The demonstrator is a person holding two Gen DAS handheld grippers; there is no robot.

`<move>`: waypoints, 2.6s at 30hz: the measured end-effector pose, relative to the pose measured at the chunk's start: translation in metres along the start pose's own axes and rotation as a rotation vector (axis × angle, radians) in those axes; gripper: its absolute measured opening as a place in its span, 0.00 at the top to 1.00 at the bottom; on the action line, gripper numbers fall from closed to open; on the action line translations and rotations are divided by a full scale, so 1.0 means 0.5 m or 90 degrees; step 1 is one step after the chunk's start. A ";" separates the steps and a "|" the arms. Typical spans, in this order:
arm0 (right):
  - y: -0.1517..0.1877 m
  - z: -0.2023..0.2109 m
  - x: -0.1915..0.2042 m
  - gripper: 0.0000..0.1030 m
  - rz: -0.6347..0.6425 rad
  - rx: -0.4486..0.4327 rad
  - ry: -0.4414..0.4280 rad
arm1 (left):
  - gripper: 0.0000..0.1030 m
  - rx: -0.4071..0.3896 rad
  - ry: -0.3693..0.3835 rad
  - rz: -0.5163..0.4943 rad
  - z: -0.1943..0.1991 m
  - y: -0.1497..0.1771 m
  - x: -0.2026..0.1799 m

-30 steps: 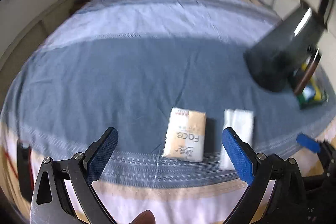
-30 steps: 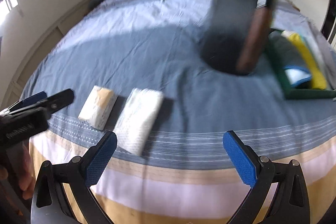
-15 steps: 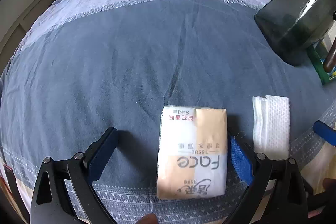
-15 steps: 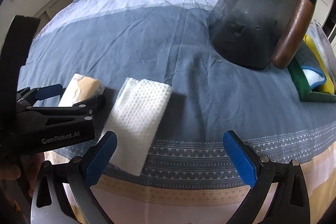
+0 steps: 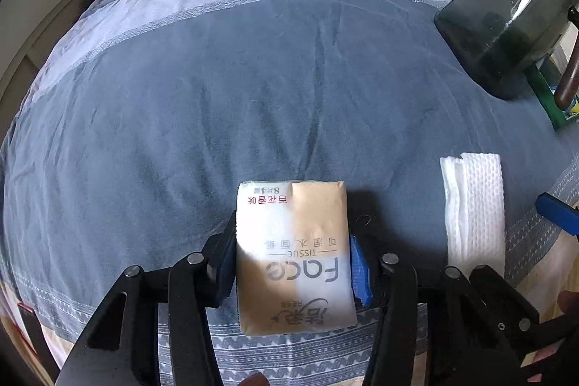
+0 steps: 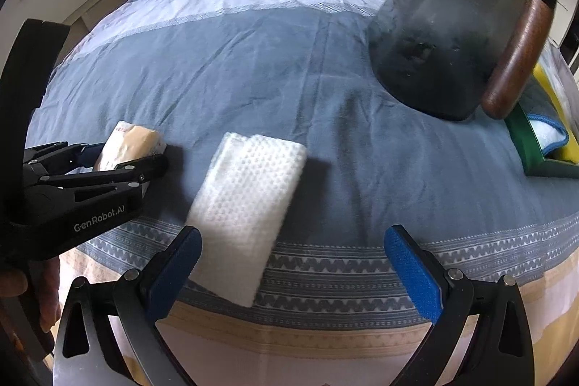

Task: Organize soft objects
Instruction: 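Lift the tissue pack with left tool while right tool grasps the white cloth, then carry the tissue pack with left tool while right tool carries the white cloth to the green tray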

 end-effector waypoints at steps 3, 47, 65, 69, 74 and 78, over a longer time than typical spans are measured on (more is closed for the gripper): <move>-0.006 -0.010 0.018 0.02 0.001 0.002 -0.005 | 0.55 -0.002 0.001 0.006 0.003 0.002 0.013; 0.030 0.190 -0.175 0.91 0.067 -0.123 -0.074 | 0.55 -0.091 0.063 -0.012 0.182 0.050 -0.218; 0.081 0.386 -0.534 0.91 -0.022 -0.202 0.058 | 0.55 -0.164 0.130 -0.139 0.302 -0.010 -0.560; 0.086 0.408 -0.583 0.91 -0.035 -0.213 0.076 | 0.55 -0.170 0.136 -0.164 0.308 -0.026 -0.614; 0.081 0.422 -0.632 0.91 -0.044 -0.225 0.090 | 0.55 -0.168 0.145 -0.178 0.298 -0.052 -0.673; 0.067 0.422 -0.671 0.91 -0.051 -0.237 0.098 | 0.55 -0.164 0.150 -0.172 0.287 -0.071 -0.703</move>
Point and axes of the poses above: each gripper's, at about its wrist camera, not at the fingertips, and z roughly against the way its jaws point, x to its left, y to its underside, the point moved 3 cm from there along -z, roughly the way its jaws point, and after that the axes turned 1 degree about -x, right-handed, at the moved point
